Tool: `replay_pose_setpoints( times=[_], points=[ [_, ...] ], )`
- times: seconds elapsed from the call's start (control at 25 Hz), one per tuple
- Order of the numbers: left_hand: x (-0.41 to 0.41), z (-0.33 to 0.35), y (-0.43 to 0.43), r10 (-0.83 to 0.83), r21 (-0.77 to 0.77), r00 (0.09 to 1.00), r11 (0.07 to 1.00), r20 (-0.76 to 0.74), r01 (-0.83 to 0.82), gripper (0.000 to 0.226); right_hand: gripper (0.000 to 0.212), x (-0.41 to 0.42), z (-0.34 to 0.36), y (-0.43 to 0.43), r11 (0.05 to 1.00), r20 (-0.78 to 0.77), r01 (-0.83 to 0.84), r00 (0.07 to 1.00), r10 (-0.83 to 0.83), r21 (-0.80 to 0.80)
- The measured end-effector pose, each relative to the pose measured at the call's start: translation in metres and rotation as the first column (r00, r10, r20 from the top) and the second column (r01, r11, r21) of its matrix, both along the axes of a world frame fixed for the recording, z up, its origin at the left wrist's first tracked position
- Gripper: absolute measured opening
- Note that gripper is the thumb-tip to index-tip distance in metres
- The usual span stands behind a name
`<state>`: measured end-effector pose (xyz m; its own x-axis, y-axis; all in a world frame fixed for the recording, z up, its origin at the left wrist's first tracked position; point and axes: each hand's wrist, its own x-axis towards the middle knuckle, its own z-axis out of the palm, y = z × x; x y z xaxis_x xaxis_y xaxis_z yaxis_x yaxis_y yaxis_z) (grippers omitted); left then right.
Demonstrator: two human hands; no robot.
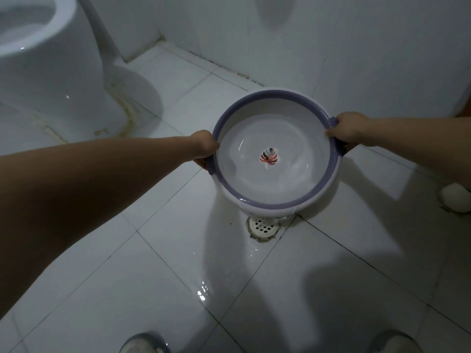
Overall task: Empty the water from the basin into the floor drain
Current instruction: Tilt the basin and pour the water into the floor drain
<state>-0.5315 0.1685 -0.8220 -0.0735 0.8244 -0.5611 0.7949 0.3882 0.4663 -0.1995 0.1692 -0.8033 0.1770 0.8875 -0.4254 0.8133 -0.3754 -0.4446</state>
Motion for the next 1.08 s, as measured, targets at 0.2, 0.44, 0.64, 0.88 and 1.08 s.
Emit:
replay_pose_setpoints(
  times=[0.2, 0.44, 0.64, 0.88, 1.08],
  points=[
    [0.0008, 0.0016, -0.0015, -0.01, -0.016, 1.0, 1.0, 0.004, 0.01, 0.031, 0.037, 0.0013, 0.0005, -0.0023, 1.0, -0.024, 0.016, 1.0, -0.016, 0.0],
    [0.0027, 0.0055, -0.0026, -0.01, -0.011, 1.0, 1.0, -0.009, 0.009, 0.029, 0.035, 0.0027, -0.0012, -0.0037, 0.999, -0.055, 0.023, 0.998, -0.024, -0.027],
    [0.0025, 0.0065, -0.0025, 0.009, 0.001, 1.0, 1.0, 0.013, -0.009, 0.028, 0.036, 0.0031, -0.001, -0.0015, 1.0, -0.042, 0.018, 0.999, -0.018, -0.016],
    [0.0023, 0.0054, -0.0018, 0.033, 0.024, 0.999, 0.999, 0.014, -0.034, 0.03, 0.033, 0.0032, -0.0025, 0.0019, 1.0, -0.053, 0.02, 0.998, -0.021, -0.004],
    [0.0016, 0.0045, -0.0024, 0.042, 0.031, 0.999, 0.999, 0.011, -0.043, 0.03, 0.036, 0.0019, -0.0063, 0.0036, 1.0, -0.056, 0.03, 0.998, -0.031, -0.007]
  ],
)
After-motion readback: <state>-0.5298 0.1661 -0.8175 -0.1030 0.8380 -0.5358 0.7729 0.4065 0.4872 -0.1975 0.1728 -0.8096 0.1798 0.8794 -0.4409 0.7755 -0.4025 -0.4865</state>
